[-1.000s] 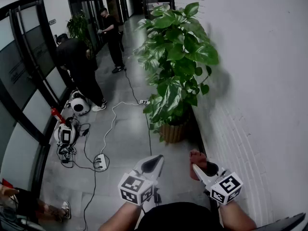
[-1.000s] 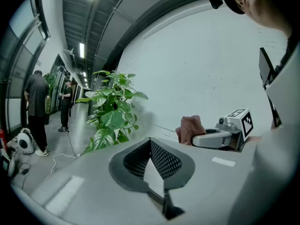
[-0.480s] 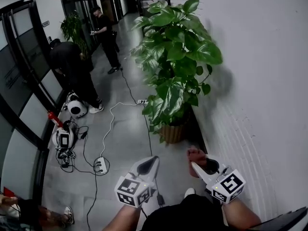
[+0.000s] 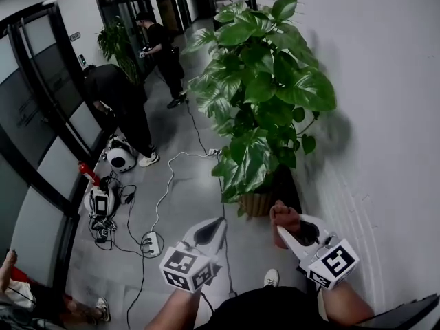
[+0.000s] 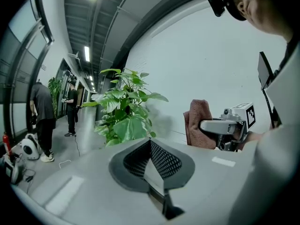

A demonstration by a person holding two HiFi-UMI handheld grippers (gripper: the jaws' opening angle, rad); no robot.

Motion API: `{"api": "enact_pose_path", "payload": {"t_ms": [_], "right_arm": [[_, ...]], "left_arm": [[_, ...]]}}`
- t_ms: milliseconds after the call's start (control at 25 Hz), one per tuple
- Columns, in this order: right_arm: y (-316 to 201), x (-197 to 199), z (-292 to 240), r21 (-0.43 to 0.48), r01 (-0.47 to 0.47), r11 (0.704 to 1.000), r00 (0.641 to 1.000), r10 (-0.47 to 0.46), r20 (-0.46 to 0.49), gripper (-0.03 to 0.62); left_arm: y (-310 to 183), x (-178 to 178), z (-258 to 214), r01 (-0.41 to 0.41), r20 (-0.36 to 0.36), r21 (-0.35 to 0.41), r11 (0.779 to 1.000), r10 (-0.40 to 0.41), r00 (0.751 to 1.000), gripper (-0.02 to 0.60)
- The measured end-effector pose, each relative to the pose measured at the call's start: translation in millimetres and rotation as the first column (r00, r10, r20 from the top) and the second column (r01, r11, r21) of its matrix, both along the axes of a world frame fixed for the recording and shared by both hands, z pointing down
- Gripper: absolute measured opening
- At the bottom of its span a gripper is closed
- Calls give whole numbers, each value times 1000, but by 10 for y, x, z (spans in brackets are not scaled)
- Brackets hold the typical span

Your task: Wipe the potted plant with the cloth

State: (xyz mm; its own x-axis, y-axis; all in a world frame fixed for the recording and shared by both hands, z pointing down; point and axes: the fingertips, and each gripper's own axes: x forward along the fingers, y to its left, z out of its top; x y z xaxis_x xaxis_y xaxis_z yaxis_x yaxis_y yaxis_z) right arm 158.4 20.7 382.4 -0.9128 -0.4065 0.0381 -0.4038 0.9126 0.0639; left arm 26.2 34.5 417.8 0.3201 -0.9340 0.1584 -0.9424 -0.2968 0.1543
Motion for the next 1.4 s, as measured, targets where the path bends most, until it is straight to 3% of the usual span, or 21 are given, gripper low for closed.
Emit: {"api": "enact_pose_path", "payload": {"t_ms": [240,480,840,1080,1280,1400], "right_arm": [[-793,38,-119,24,23,999,999,-23,23,64],[-1261,45,-276,73,77,994,996,-80,36,64],[-1562,-109,-435,157,92,983,995,-98,32,64],[-1776,-368,-529,227,23,974,1000,-21,-11,64],[-1997,-653,-699,293,-96,951,991,119,-61,64],[-2091,-764,-776,353,-145,925,968,207,-144,64]], "left_arm": [[-935,-104,-306,32,57,55,998,-35,998,17],[-1613,-99,-515,43,109,84,996,-52,993,17],[-2273,-151,-723,-9,71,82,997,3,998,17],[-2689,-255,-786,-83,127,115,990,68,990,17],[-3014,-403,-810,-160,146,126,979,141,979,17],[-3153,-407,-946,-218,149,163,962,194,970,17]]}}
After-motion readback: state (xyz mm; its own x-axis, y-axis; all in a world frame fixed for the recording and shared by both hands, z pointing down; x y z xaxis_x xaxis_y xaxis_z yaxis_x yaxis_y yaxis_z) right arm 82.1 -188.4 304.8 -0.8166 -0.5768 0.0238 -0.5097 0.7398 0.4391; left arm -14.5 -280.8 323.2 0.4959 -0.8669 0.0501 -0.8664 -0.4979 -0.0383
